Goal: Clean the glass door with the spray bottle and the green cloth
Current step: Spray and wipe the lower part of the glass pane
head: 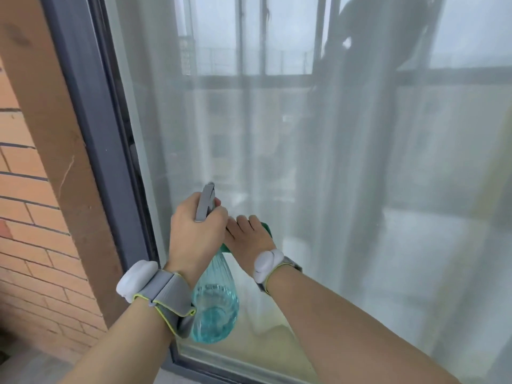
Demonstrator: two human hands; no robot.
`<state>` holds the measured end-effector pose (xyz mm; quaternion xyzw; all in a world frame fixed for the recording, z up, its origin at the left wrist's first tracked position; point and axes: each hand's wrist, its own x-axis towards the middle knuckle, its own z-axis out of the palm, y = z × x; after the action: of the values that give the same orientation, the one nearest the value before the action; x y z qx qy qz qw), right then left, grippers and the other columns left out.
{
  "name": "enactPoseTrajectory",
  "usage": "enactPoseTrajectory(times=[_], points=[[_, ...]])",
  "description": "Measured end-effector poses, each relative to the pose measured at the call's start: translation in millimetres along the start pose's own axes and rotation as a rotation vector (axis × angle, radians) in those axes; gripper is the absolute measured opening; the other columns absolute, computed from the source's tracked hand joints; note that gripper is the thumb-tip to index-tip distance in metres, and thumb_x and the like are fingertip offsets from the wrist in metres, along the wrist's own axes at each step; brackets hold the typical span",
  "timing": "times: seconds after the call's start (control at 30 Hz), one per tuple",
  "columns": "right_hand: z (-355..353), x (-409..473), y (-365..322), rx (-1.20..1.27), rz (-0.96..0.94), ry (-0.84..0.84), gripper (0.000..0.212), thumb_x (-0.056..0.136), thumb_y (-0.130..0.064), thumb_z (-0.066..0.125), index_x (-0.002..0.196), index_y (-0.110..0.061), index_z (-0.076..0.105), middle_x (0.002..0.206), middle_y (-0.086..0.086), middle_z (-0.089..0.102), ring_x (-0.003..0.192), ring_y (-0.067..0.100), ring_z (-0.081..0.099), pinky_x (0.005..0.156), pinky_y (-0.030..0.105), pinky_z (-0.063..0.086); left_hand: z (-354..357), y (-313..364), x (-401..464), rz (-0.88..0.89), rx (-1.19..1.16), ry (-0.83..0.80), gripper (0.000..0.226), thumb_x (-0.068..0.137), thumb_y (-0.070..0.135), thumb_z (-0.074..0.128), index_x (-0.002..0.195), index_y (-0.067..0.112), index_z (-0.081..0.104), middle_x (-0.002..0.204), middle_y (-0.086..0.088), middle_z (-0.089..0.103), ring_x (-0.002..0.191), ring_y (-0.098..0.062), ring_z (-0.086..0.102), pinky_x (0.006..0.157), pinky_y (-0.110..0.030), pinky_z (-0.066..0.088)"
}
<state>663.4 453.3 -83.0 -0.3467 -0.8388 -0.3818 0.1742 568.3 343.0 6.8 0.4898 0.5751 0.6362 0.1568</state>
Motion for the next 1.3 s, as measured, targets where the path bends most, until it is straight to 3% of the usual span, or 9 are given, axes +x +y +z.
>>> enactPoseTrajectory(times=[0.1,0.2,0.37,0.5,0.63,0.77,0.87,1.07,1.3], points=[[-22.4,43.4,-2.3,-0.004,0.122,0.072,0.057,0.073,-0.023,0.052,0.125,-0.02,0.03,0.106,-0.004,0.05,0.091,0.02,0.049,0.082,0.033,0.036,-9.9,2.3,2.5,0.042,0.04,0.045,0.011,0.085,0.013,0.061,0.087,0.003,0.062,0.069,-0.002,0.05,0.062,-0.02,0.04,0.055,-0.03,0.035],[-38.0,53.7,15.4,0.043,0.278,0.133,0.061,0.058,-0.02,0.067,0.111,-0.022,0.035,0.097,-0.003,0.049,0.082,0.021,0.047,0.076,0.033,0.032,-10.8,6.5,1.9,0.079,0.054,0.055,0.02,0.077,0.018,0.056,0.086,0.0,0.059,0.064,0.001,0.045,0.06,-0.02,0.036,0.053,-0.029,0.033],[-44.8,12.6,51.2,0.071,0.427,0.255,0.057,0.069,-0.01,0.064,0.124,-0.018,0.05,0.101,0.005,0.051,0.083,0.027,0.047,0.077,0.037,0.036,0.1,11.5,-7.4,0.097,0.048,0.02,0.005,0.087,0.005,0.058,0.088,0.0,0.059,0.067,0.001,0.045,0.062,-0.019,0.036,0.053,-0.029,0.032],[-32.9,-55.6,69.0,0.103,0.521,0.197,0.065,0.069,-0.013,0.066,0.131,-0.016,0.046,0.112,0.007,0.052,0.09,0.029,0.045,0.083,0.038,0.037,20.0,12.3,-19.4,0.015,-0.022,-0.052,0.008,0.087,0.006,0.057,0.09,0.0,0.062,0.07,0.0,0.047,0.064,-0.019,0.038,0.057,-0.031,0.035],[-9.2,-137.8,76.3,0.089,0.468,0.061,0.07,0.069,-0.017,0.071,0.133,-0.017,0.043,0.118,0.006,0.048,0.096,0.029,0.045,0.087,0.04,0.037,37.3,5.5,-38.3,-0.001,-0.071,-0.2,0.009,0.088,0.002,0.057,0.08,0.004,0.056,0.071,0.0,0.048,0.062,-0.017,0.037,0.047,-0.018,0.033],[2.0,-168.3,63.8,0.101,0.504,-0.058,0.072,0.063,-0.012,0.072,0.129,-0.02,0.043,0.113,0.004,0.047,0.09,0.029,0.046,0.082,0.039,0.039,55.5,-12.6,-58.4,-0.047,-0.017,-0.323,0.012,0.089,0.005,0.057,0.078,0.011,0.056,0.074,0.001,0.053,0.063,-0.017,0.042,0.051,-0.02,0.036],[-2.9,-156.7,60.8,0.074,0.489,-0.065,0.067,0.065,-0.009,0.069,0.127,-0.019,0.046,0.107,0.004,0.048,0.086,0.028,0.046,0.079,0.039,0.035,62.7,-19.2,-66.9,-0.069,0.002,-0.335,0.005,0.09,0.006,0.057,0.087,0.006,0.061,0.074,0.001,0.053,0.064,-0.018,0.043,0.052,-0.023,0.036],[-14.9,-132.3,83.0,0.023,0.22,-0.033,0.063,0.065,-0.008,0.065,0.125,-0.019,0.049,0.11,0.003,0.051,0.089,0.028,0.049,0.08,0.038,0.034,61.5,-7.2,-55.6,-0.066,-0.023,-0.302,0.009,0.089,0.005,0.056,0.093,-0.002,0.061,0.078,-0.001,0.052,0.067,-0.017,0.043,0.05,-0.016,0.036],[-41.7,-140.1,133.0,-0.008,0.236,0.063,0.07,0.062,-0.01,0.066,0.128,-0.018,0.045,0.115,0.006,0.052,0.093,0.031,0.048,0.085,0.04,0.033,71.8,1.4,-49.1,-0.044,-0.017,-0.327,0.007,0.089,0.007,0.055,0.091,0.003,0.06,0.074,0.004,0.051,0.064,-0.018,0.043,0.055,-0.026,0.037]])
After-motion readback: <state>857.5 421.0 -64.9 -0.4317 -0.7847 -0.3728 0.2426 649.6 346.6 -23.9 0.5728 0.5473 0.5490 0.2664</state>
